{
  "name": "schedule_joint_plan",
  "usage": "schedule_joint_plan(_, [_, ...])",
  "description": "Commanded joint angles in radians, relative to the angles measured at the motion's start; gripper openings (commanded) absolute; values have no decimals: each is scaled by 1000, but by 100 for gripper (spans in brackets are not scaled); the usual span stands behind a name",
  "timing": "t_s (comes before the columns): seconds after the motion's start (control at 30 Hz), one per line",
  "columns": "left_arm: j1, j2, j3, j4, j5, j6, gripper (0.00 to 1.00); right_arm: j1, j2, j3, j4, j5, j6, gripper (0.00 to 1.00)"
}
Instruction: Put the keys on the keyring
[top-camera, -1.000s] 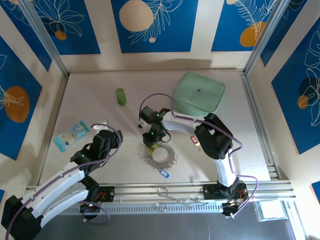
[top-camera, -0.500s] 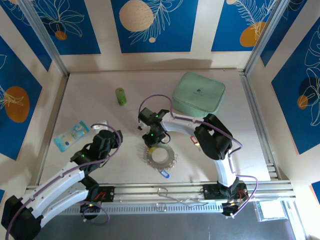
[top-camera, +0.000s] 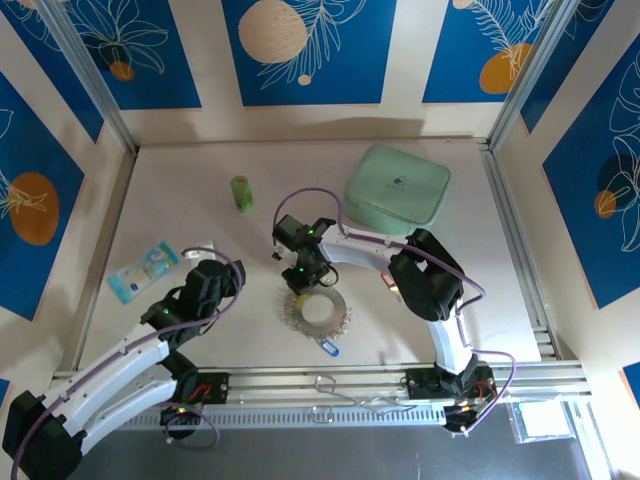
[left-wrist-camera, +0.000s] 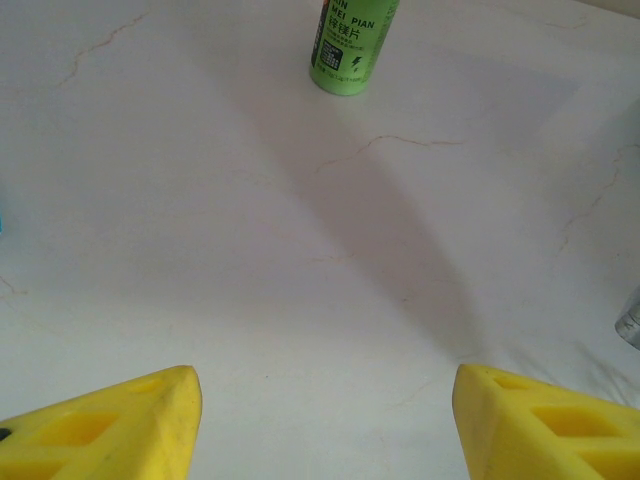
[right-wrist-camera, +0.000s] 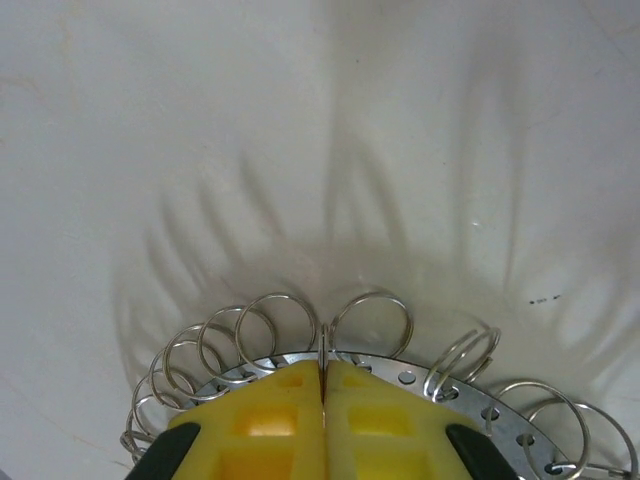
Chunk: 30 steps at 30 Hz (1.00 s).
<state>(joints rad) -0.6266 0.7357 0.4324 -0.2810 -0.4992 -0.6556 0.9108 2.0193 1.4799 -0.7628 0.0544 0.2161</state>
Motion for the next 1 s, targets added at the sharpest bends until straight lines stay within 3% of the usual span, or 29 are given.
schedule_joint_plan(0.0, [-4, -7, -6, -24, -7, -5, 67, 9, 21, 33, -36, 7, -15, 8])
schedule_joint_plan(0.17, [-4, -9, -6, -27, -9, -4, 67, 12, 14, 35, -34, 19, -20, 0])
schedule_joint_plan(0.43, [-3, -24, 9, -12, -4, 102, 66, 13, -123, -66, 82, -9, -90, 0])
schedule_joint_plan(0.83, [-4, -101, 47, 108, 285, 527, 60, -17, -394, -229, 271, -139, -218, 0])
schedule_joint_plan(0.97, [-4, -100, 75, 124, 400, 643, 51, -44, -493, -309, 364, -249, -258, 0])
